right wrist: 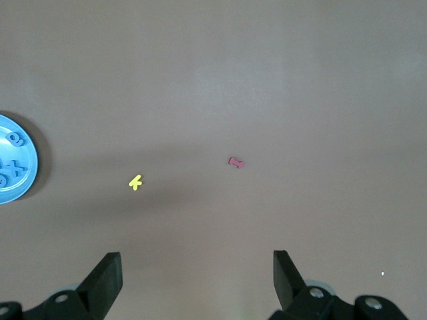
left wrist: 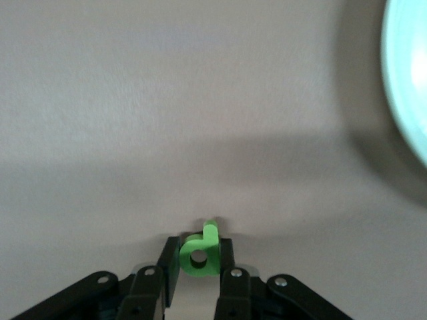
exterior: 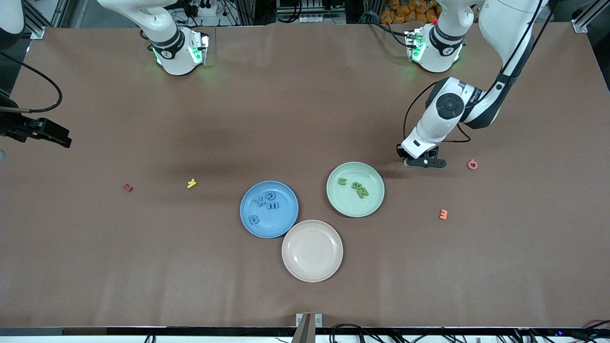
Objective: Sort letters by color into matching plates
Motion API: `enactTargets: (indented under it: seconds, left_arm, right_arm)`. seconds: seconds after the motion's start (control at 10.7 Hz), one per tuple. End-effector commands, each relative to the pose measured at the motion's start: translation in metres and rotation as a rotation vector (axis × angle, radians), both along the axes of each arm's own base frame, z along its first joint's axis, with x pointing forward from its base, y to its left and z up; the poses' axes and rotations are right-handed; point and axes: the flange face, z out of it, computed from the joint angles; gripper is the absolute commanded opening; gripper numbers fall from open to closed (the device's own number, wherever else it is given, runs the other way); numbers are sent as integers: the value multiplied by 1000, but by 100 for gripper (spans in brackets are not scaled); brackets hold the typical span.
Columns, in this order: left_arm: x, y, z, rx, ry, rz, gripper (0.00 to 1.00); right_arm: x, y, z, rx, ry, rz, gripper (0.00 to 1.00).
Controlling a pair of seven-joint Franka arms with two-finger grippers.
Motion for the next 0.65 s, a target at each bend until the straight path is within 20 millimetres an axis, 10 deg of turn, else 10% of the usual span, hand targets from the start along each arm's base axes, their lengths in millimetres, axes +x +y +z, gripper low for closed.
enactTargets:
  seconds: [0.0, 0.56]
  left_arm:
    - [25, -6, 26, 30, -25, 7, 0]
    - [60, -60, 76, 27, -43, 35, 0]
  right_arm:
    - [-3, 0, 6, 4, -11, 13, 100]
    - [-2, -1, 4, 4, -11, 10, 100]
